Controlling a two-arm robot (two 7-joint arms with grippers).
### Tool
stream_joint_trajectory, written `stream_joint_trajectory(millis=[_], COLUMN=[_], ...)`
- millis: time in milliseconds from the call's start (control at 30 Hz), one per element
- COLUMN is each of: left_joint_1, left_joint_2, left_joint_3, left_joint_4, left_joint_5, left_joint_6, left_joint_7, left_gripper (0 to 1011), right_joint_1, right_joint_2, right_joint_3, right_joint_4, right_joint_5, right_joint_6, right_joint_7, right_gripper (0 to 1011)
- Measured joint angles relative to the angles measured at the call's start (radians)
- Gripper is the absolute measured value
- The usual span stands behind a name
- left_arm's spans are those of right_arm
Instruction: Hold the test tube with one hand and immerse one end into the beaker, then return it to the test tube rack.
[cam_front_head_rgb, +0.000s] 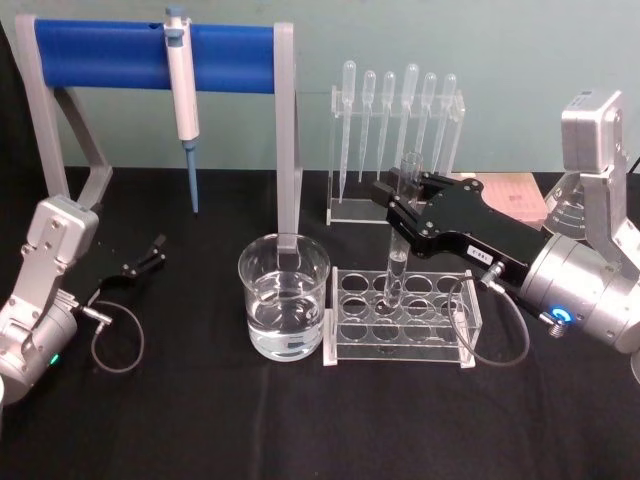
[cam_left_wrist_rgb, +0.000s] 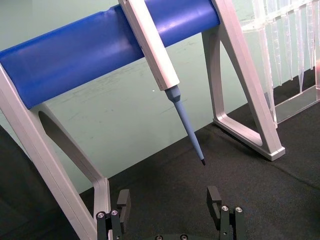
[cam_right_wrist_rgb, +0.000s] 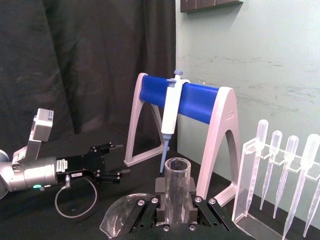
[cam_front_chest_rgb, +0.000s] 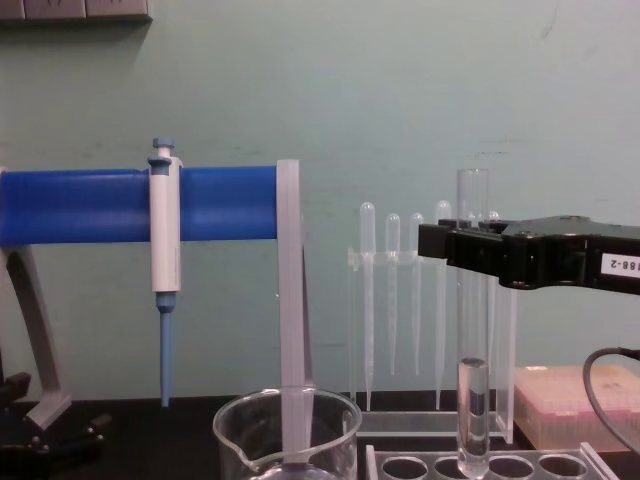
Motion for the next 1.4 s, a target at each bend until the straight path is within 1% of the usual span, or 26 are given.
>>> stream_joint_trajectory(millis=[1400], left_joint_1=[0.000], left_joint_2=[0.000], left_joint_3=[0.000], left_joint_4=[0.000], left_joint_5=[0.000], left_joint_6=[0.000], left_joint_7=[0.000], left_gripper=[1000], right_joint_1=[0.000], right_joint_2=[0.000], right_joint_3=[-0.001], right_joint_4=[0.000], right_joint_5=[0.002], right_joint_6=[0.000], right_joint_7=[0.002], right_gripper=[224])
